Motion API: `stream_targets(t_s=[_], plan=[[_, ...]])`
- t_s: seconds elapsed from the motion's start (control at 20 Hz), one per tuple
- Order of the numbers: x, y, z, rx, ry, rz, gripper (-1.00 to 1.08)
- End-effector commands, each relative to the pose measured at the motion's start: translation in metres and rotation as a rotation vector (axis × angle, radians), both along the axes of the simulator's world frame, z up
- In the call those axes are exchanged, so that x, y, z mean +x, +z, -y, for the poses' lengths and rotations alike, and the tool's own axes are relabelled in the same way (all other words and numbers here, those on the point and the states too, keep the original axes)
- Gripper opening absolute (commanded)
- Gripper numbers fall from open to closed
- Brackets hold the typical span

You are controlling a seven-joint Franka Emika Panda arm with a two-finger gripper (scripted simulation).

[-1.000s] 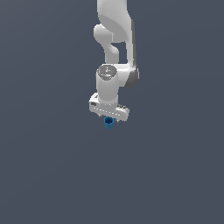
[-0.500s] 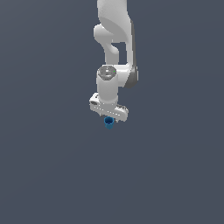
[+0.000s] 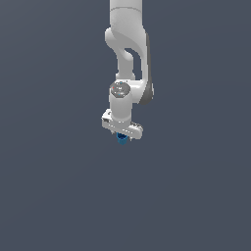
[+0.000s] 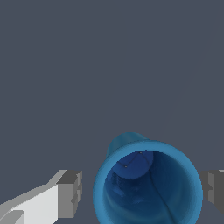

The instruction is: Pick up the object and move it to a goal position.

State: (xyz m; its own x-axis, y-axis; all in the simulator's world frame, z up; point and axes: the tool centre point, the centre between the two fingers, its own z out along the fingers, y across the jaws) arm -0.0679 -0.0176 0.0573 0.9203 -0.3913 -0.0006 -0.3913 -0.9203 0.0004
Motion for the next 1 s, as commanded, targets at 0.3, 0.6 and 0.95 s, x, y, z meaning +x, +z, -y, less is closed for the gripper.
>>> stream_targets(t_s=[0.3,0.6,0.95], plan=[[0.0005,-0.0171,-0.0001,0.000,-0.001,0.001,-1.00],[0.0005,-0.0171,-0.0001,0.000,-0.001,0.001,-1.00],[0.0025,-0.0150,-0.0030,0.001,-0.001,0.001,-1.00]])
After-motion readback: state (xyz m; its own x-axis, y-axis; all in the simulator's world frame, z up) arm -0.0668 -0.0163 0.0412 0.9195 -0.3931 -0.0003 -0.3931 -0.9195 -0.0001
